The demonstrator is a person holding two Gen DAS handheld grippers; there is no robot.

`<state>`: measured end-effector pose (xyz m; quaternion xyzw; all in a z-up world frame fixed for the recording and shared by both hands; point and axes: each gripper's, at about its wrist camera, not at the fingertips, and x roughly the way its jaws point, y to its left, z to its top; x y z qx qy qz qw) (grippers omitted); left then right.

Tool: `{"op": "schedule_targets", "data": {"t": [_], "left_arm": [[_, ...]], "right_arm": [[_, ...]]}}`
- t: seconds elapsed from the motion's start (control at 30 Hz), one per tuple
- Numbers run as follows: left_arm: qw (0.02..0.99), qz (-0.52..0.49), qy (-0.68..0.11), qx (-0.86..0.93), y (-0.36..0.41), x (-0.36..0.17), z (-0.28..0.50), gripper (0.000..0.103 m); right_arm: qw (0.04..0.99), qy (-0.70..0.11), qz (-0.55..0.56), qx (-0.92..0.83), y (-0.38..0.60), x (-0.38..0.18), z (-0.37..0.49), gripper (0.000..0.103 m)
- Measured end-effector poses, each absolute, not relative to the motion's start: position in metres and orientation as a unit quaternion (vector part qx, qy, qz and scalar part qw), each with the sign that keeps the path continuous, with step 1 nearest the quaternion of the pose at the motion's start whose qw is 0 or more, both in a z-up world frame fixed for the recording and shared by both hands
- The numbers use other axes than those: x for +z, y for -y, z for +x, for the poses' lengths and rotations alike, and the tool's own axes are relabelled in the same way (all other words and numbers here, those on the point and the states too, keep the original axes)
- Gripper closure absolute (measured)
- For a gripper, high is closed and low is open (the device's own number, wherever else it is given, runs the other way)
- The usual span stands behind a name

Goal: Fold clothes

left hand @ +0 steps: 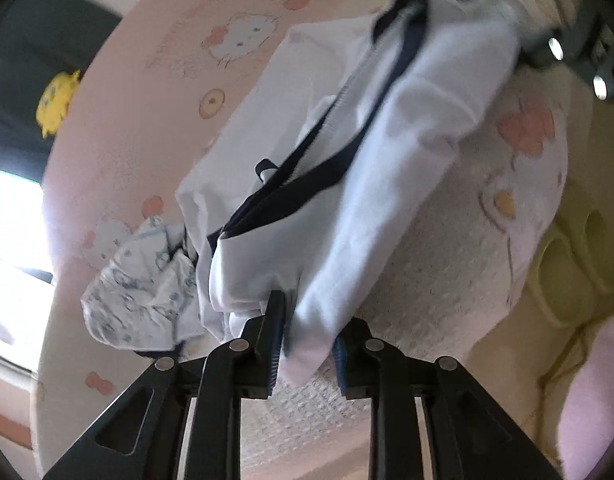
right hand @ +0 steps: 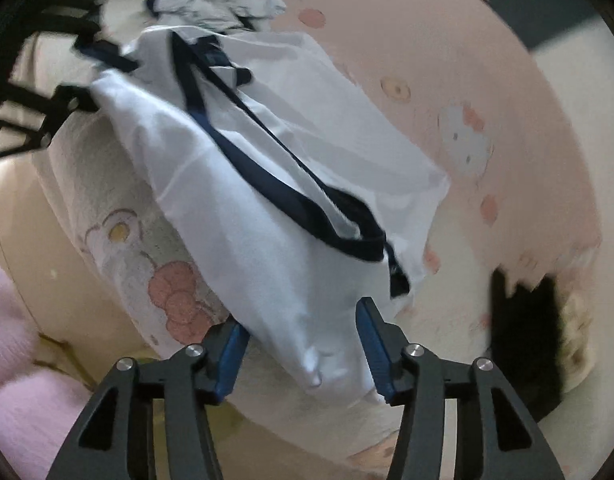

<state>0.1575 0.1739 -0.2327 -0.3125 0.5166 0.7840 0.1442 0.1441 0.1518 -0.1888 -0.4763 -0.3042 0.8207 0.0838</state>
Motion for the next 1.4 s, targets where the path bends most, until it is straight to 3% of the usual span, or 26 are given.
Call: {"op": "schedule_targets", "data": {"t": [0.03,0.17,0.2,0.67,0.9,1.07,1.17,1.23,1.3,1.4], "left_arm": [[0.135,-0.299,-0.54,0.775,-0.177,-0.237,0.162,0.075],[0.073,-0.191,-0.651,0.731,-0.18,-0.259,0.18,0.028],[0.072,-0.172,-0.664,0.724,-0.179,-0.261,0.183,0.022],[0.118,-0.152,-0.663,0.724,-0.169,-0.252,0.158,0.021],[0.128,-0.023,-0.729,0.672,-0.162,-0.275,0.181,0.021],[0.148,-0.007,-0.744,0.652,-0.163,-0.278,0.18,0.021],[0.178,-0.044,-0.722,0.667,-0.164,-0.267,0.169,0.023],[0.211,-0.075,-0.703,0.675,-0.162,-0.26,0.16,0.034],[0.24,-0.112,-0.684,0.68,-0.164,-0.255,0.152,0.056],[0.258,-0.16,-0.654,0.693,-0.17,-0.246,0.142,0.058]], "right_arm": [[0.08,0.32,-0.474,0.816,-0.147,-0.19,0.146,0.046],[0.051,0.399,-0.451,0.797,-0.122,-0.198,0.155,0.042],[0.048,0.416,-0.444,0.792,-0.118,-0.199,0.156,0.042],[-0.011,0.554,-0.381,0.74,-0.09,-0.22,0.134,0.039],[-0.028,0.663,-0.308,0.681,-0.089,-0.247,0.148,0.039],[-0.033,0.691,-0.288,0.663,-0.089,-0.255,0.151,0.04],[-0.057,0.636,-0.341,0.69,-0.09,-0.244,0.141,0.049],[-0.08,0.602,-0.375,0.7,-0.092,-0.238,0.135,0.065],[-0.099,0.59,-0.398,0.696,-0.091,-0.239,0.133,0.081],[-0.105,0.551,-0.426,0.71,-0.092,-0.234,0.124,0.084]]}}
